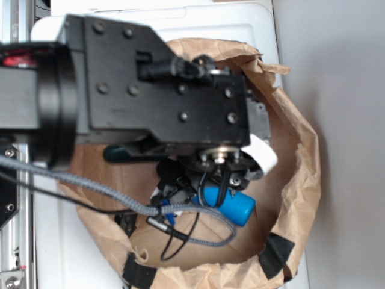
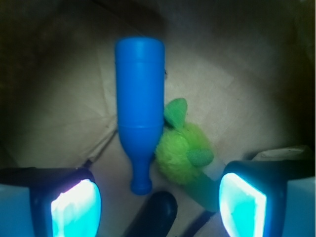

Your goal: Grab the green animal.

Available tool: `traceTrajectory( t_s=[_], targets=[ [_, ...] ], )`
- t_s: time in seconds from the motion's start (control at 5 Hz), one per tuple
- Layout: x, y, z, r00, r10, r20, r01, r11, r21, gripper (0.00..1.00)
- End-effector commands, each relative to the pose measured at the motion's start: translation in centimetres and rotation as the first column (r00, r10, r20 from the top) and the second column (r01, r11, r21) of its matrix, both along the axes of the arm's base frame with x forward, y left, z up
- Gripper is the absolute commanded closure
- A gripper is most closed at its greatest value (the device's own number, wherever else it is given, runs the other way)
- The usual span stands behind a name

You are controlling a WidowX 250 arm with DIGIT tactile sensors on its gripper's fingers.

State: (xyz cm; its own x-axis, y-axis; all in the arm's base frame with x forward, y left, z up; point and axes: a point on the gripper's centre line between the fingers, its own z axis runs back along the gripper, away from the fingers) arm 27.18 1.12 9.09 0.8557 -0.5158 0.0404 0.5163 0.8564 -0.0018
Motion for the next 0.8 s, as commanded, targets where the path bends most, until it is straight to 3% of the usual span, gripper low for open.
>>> traceTrajectory(
  t_s=[0.0,0.4,0.6],
  targets=[
    [-0.6,2.1,-0.4,0.999,0.006,0.054,-0.007,1.000,0.017,0.00],
    [-1.3,2.9,-1.3,0.994,-0.021,0.104,0.019,1.000,0.023,0.00],
    [0.1,2.7,-2.1,0.998,0.005,0.056,-0.008,0.999,0.042,0.00]
  ],
)
